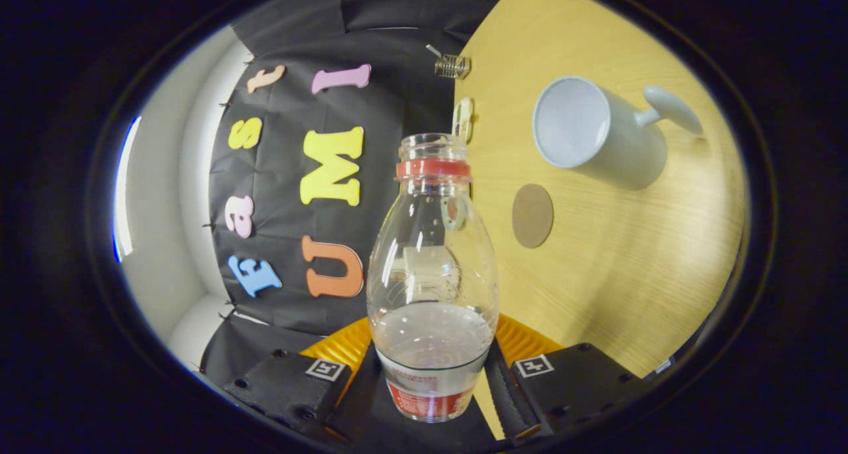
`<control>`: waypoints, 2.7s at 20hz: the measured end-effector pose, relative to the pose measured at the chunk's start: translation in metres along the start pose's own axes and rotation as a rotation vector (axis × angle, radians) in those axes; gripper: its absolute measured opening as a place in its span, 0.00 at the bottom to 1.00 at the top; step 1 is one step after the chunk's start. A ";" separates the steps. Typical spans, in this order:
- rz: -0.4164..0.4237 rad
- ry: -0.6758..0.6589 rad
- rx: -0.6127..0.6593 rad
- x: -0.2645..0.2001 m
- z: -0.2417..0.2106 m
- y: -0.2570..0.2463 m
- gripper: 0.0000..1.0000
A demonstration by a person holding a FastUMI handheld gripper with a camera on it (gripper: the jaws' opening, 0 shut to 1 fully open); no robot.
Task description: Take the bottle from table, then pour the juice into the cup, finally place the bottle on the coaster
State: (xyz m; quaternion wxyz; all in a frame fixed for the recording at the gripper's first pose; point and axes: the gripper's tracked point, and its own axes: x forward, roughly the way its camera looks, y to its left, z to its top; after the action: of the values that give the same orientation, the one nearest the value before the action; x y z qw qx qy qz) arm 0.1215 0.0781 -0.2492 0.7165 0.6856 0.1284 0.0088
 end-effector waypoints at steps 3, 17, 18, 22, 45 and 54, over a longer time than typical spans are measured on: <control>0.029 0.005 0.054 -0.002 0.004 0.003 0.78; 0.050 0.012 0.121 0.002 0.011 0.010 0.78; 0.053 0.011 0.123 0.002 0.012 0.010 0.78; 0.059 0.013 0.135 0.004 0.013 0.013 0.78; 0.103 0.035 0.201 0.003 0.010 0.050 0.78; 0.159 0.030 0.254 -0.002 0.017 0.063 0.78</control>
State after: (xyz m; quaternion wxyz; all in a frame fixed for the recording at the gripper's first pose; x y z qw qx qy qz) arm 0.1333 0.0648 -0.1866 0.6189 0.7787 0.0846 0.0594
